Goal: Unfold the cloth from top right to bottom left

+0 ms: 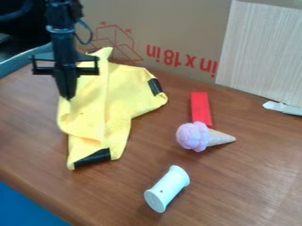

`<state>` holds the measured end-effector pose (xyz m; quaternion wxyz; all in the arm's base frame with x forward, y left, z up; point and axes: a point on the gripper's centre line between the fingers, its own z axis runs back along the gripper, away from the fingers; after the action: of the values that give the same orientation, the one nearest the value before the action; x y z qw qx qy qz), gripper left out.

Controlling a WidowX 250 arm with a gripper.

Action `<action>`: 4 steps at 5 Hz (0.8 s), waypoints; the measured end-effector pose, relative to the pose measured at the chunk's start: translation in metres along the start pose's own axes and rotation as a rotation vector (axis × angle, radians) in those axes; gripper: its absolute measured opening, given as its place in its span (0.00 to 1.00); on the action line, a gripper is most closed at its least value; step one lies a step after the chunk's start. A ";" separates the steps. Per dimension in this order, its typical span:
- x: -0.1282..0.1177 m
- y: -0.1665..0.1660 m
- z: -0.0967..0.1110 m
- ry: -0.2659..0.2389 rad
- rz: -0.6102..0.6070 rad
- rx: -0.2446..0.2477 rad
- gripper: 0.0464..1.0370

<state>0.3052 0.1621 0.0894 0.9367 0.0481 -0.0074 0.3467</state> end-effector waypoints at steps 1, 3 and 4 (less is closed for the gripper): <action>0.005 0.026 -0.002 0.002 -0.004 0.008 0.00; 0.011 0.083 0.004 0.033 0.049 0.027 0.00; 0.011 0.104 0.001 0.054 0.072 0.048 0.00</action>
<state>0.2463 0.2475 0.0992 0.9220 0.0606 0.0245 0.3816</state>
